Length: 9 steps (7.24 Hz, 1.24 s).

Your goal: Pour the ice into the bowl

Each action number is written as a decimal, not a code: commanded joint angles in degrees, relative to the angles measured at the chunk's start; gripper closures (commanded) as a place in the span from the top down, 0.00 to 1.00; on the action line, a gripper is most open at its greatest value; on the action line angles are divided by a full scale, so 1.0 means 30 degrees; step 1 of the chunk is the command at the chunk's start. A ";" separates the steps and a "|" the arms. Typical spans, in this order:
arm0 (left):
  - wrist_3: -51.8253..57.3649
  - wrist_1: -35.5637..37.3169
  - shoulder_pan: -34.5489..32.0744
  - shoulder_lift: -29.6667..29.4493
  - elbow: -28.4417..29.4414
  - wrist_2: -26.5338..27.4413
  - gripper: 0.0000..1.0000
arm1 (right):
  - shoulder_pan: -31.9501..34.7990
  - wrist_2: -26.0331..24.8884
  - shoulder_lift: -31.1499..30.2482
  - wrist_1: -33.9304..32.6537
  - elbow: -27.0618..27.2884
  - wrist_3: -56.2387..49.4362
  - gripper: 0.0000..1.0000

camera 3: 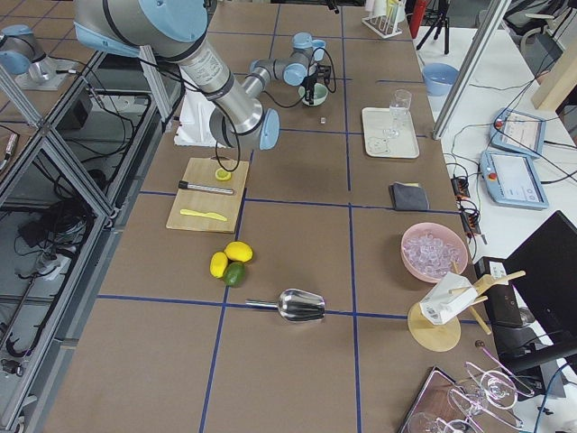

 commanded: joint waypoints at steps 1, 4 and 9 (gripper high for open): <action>0.0178 0.0153 -0.0669 -0.0087 -0.0024 -0.0975 1.00 | 0.0270 0.0111 0.0466 0.0003 0.0318 0.0132 0.00; 0.1686 0.3446 -0.1051 -0.1311 0.0299 -0.2702 1.00 | 0.1585 0.0843 -0.0930 -0.3079 0.4429 0.0047 0.00; 0.8802 0.9265 -0.4706 -0.3311 0.3860 -0.8868 1.00 | 0.5741 0.4263 -1.0417 -0.6033 1.5136 -0.5625 0.00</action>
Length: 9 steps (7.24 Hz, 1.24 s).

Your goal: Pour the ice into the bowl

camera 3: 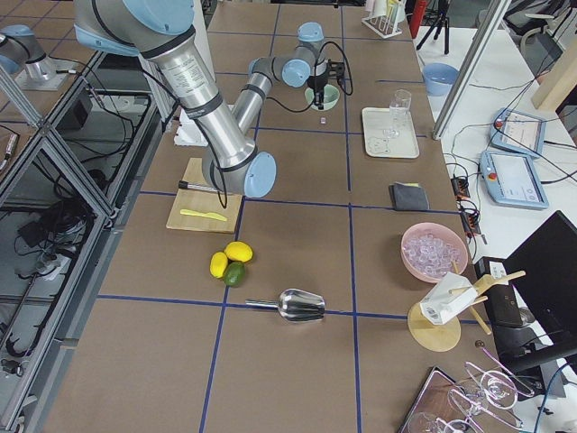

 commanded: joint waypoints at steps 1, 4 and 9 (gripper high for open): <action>0.3665 0.0309 -0.1910 0.0103 0.2302 -0.2484 1.00 | 0.2020 0.1762 -0.3516 0.0124 0.2368 -0.2686 0.00; 0.5323 0.0338 -0.2826 0.0308 0.3219 -0.2515 1.00 | 0.4278 0.3171 -0.8405 0.1956 0.3458 -0.5974 0.00; 0.5323 0.0280 -0.2797 0.0340 0.3189 -0.2544 1.00 | 0.5045 0.3674 -1.3608 0.6952 0.1445 -0.6094 0.00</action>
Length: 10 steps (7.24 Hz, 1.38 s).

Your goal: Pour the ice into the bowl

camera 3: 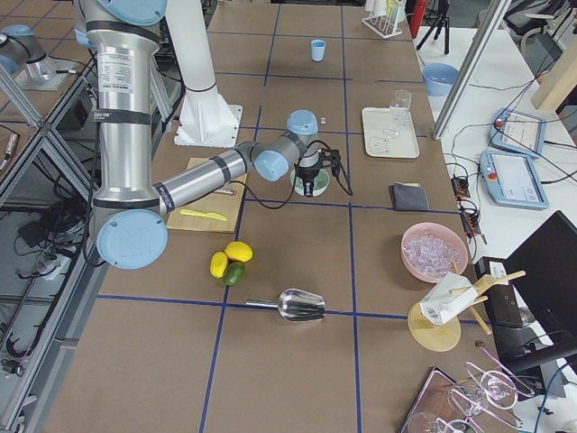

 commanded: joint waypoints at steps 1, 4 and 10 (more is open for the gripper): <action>0.0001 -0.0030 0.0004 0.0009 0.0028 -0.0002 1.00 | 0.0369 0.0025 -0.0902 0.0187 -0.1071 -0.0149 0.00; 0.0001 -0.0059 0.0004 0.0009 0.0028 -0.0002 1.00 | 0.1745 0.0143 -0.2107 0.0275 -0.1891 -0.2430 0.00; 0.0001 -0.0146 0.0004 0.0009 -0.0001 -0.0002 1.00 | 0.3525 0.0142 -0.2109 0.0013 -0.1837 -0.4992 1.00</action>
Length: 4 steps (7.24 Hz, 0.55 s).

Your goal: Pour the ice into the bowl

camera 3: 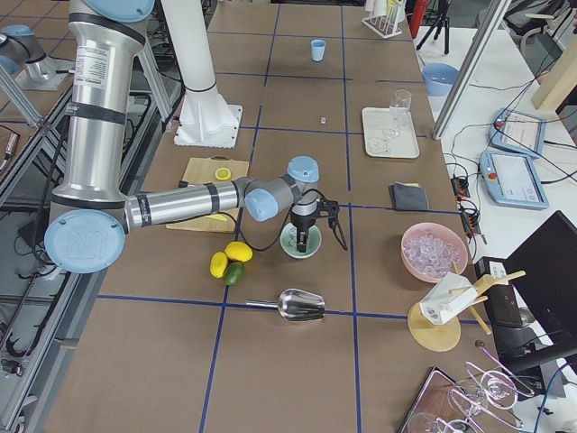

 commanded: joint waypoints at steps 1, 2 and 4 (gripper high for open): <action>0.0000 -0.0001 -0.0025 -0.0002 -0.0054 0.0023 1.00 | 0.2596 0.0052 0.0106 -0.1487 0.0387 -0.5070 1.00; 0.0000 -0.0001 -0.0025 -0.0002 -0.0084 0.0023 1.00 | 0.3714 0.0024 0.0658 -0.3646 0.0591 -0.8323 1.00; -0.0029 0.0145 -0.0055 -0.0031 -0.0143 0.0052 1.00 | 0.6900 0.1996 0.0841 -0.5658 -0.0075 -1.3606 1.00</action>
